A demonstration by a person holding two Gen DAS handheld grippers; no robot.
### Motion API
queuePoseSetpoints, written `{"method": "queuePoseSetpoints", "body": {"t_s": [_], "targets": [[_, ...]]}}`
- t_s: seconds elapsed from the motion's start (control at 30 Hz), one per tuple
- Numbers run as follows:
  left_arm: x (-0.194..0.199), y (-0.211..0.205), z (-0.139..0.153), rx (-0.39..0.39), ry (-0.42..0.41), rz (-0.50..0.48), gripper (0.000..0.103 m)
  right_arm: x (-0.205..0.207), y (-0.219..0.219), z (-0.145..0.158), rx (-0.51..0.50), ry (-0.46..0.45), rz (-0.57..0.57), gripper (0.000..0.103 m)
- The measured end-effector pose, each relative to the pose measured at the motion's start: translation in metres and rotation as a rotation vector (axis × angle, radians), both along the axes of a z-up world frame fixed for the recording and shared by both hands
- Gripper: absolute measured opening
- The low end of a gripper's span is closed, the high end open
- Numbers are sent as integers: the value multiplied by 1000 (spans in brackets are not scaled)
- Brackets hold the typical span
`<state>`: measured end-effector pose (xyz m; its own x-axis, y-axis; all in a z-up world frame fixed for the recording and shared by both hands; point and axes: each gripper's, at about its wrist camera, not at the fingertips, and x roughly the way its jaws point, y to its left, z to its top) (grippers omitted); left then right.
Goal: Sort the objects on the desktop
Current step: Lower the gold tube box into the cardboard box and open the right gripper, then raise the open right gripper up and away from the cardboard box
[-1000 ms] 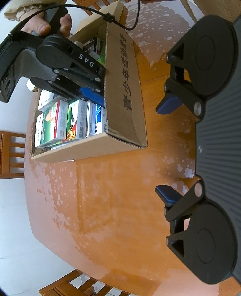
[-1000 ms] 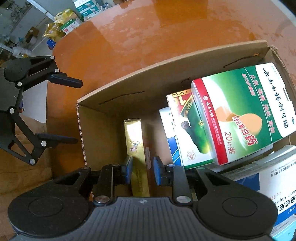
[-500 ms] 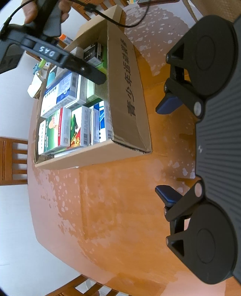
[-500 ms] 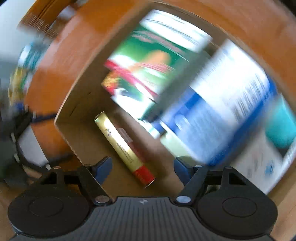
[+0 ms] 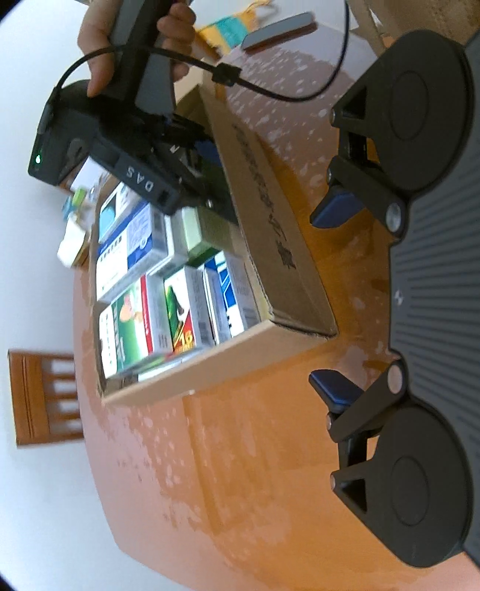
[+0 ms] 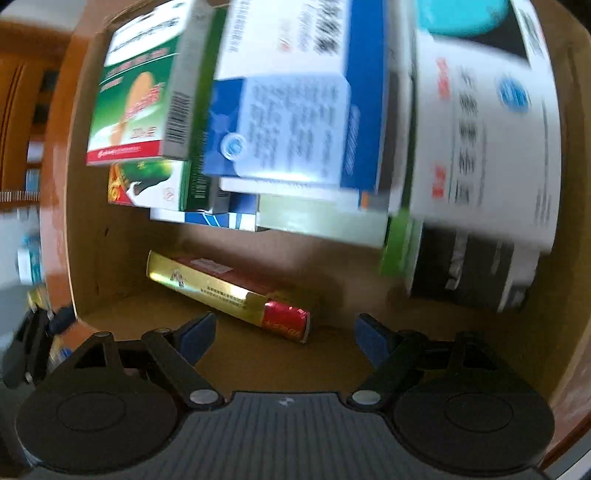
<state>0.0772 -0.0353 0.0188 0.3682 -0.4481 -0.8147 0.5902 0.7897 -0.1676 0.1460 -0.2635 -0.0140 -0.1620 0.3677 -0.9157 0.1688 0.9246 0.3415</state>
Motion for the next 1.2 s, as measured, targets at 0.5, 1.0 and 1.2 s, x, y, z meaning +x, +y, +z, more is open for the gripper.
{"method": "queuePoseSetpoints", "body": {"t_s": [0.5,1.0,1.2], "targets": [[7,27,-3,2,0,-85,84,-10,25,-7,18,-15,-128,89],[-3,35,11,14,-81,-123,84,-38,31,79,-202,-453,-110,90],[-10,39,12,11,-84,-121,84,-61,48,112,-284,-703,-111,91]]}}
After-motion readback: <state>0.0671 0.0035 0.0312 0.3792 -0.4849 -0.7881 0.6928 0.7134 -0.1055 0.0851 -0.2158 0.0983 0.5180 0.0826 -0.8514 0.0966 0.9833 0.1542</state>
